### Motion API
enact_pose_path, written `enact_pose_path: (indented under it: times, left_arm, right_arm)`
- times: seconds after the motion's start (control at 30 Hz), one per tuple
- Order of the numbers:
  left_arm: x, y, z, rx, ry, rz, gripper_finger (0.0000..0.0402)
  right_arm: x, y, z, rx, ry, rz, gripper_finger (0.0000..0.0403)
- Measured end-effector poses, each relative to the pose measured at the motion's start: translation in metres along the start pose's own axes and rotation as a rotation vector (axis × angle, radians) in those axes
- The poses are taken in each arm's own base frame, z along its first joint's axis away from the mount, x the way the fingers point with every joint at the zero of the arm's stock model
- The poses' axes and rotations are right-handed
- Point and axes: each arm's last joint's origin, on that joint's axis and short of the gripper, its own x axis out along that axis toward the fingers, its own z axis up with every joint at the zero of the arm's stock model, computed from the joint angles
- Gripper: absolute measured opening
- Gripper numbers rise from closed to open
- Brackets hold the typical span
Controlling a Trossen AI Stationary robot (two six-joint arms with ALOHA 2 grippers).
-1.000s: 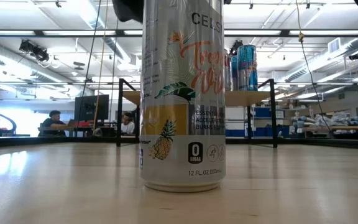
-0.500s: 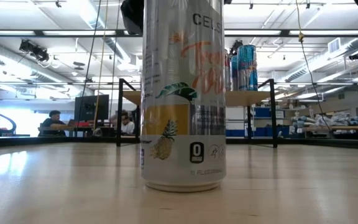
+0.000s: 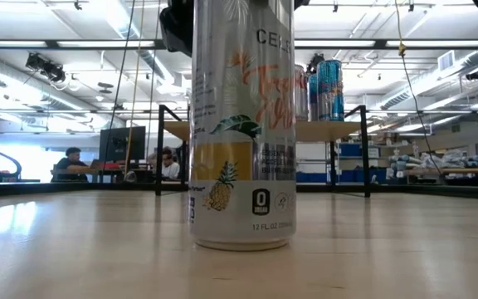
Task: Place canned beverage on shelf
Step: Put the white soda can aligned with the other white soda can on the shelf
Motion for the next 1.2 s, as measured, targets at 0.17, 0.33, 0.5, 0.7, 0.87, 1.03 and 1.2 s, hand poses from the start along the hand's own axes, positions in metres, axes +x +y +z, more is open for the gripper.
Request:
enact_pose_path:
  times: [0.17, 0.33, 0.5, 0.7, 0.87, 1.03, 1.2]
  left_arm:
    - [0.0, 0.002, 0.001, 0.007, 0.002, 0.006, 0.0363]
    - [0.0, 0.003, 0.001, 0.047, 0.005, 0.012, 0.0307]
    - [-0.005, 0.007, 0.001, 0.065, 0.027, 0.032, 0.0262]
    - [-0.01, 0.013, 0.003, 0.079, 0.039, 0.048, 0.0269]
    - [-0.015, 0.018, -0.001, 0.134, 0.094, 0.082, 0.0273]
    - [-0.036, 0.029, 0.003, 0.153, 0.118, 0.102, 0.0273]
    - [-0.075, 0.045, 0.013, 0.144, 0.075, 0.097, 0.0274]
  right_arm:
    - [0.0, 0.0, 0.0, 0.0, 0.0, 0.0, 0.0286]
    - [0.0, 0.0, 0.0, -0.001, 0.0, 0.0, 0.0286]
    - [0.0, -0.001, 0.0, -0.002, 0.001, -0.021, 0.0285]
    - [0.0, -0.001, -0.002, -0.004, 0.026, -0.025, 0.0285]
    - [0.0, -0.001, -0.003, -0.004, 0.028, -0.027, 0.0285]
    - [0.0, -0.001, -0.003, -0.004, 0.028, -0.027, 0.0285]
    - [-0.002, 0.0, -0.004, -0.003, 0.022, -0.008, 0.0285]
